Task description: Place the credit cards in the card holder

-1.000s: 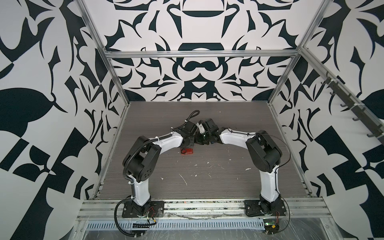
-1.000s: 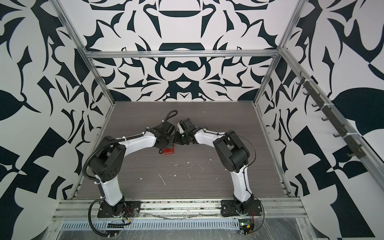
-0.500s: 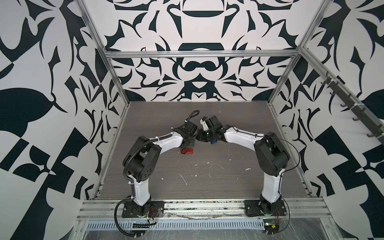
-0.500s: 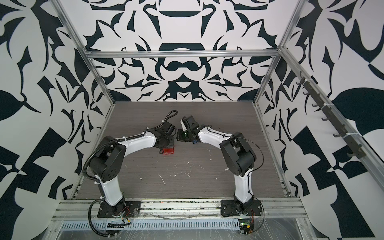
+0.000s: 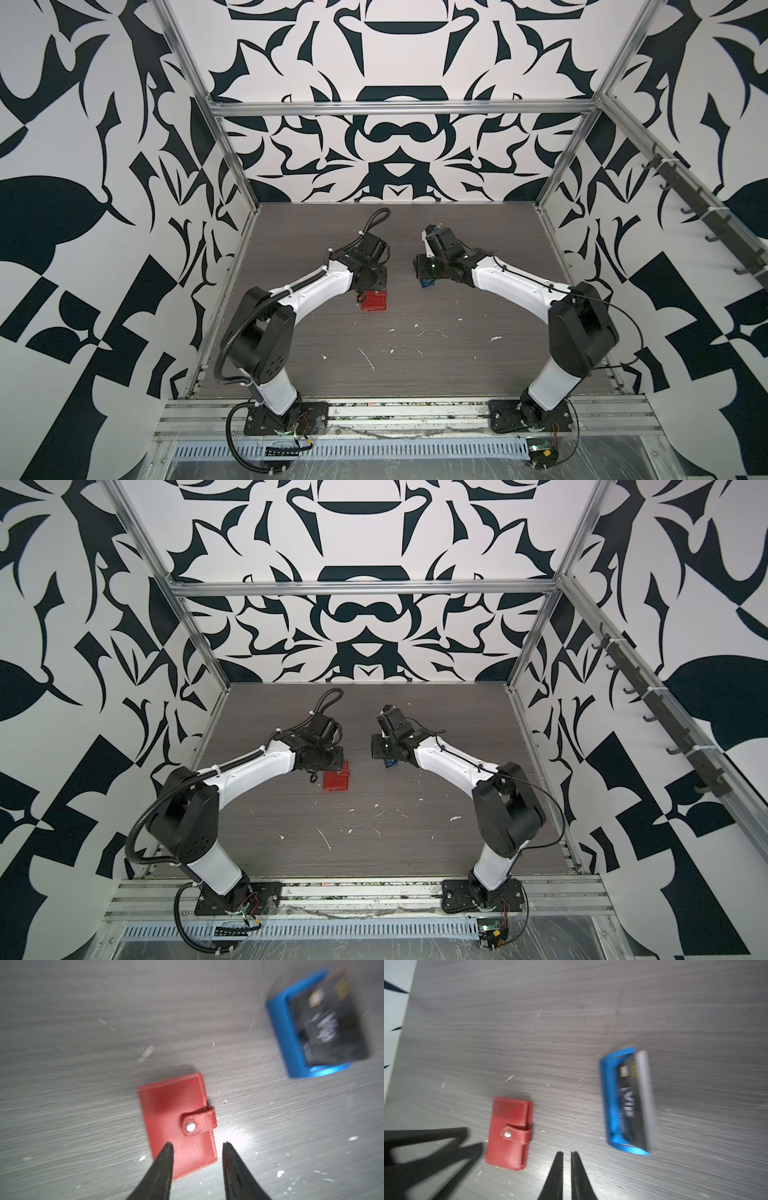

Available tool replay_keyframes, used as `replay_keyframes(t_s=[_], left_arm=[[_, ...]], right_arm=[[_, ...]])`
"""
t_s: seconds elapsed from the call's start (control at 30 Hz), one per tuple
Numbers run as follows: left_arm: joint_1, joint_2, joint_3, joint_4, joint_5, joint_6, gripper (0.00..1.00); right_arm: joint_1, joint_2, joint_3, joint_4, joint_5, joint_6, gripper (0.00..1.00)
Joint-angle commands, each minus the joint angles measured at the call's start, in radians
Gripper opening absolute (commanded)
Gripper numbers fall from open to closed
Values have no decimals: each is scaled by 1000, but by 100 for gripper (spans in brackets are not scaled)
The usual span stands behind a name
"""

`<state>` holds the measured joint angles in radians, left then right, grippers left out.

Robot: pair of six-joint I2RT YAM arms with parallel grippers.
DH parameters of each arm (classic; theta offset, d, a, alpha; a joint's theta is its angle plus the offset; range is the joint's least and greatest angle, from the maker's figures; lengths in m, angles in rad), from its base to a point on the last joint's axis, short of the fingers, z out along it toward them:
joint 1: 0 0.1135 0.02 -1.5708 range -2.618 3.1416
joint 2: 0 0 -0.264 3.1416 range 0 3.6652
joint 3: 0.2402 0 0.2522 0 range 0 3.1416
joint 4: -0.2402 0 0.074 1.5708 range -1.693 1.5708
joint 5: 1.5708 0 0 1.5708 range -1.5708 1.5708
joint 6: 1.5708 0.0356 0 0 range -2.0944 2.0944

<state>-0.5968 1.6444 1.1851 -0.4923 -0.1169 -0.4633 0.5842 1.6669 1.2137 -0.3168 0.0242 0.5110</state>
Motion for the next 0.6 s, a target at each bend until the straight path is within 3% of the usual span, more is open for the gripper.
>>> replay_keyframes(t_s=[0.0,0.27,0.43,0.57], left_arm=[[53,-81,-44,-29,-41,0,47],[192,-213,-143,-33,-265,29,54],[232,-221,-190,7,-530,48,62],[273,-193,-243,92,-705,68,68]], right_arm=[[-25,-68,-32,-61,218,-67,13],[-118,-167,-139,-80,470,-148,14],[-171,-203,-226,-31,635,-196,15],[-222,-221,-311,63,704,-231,16]])
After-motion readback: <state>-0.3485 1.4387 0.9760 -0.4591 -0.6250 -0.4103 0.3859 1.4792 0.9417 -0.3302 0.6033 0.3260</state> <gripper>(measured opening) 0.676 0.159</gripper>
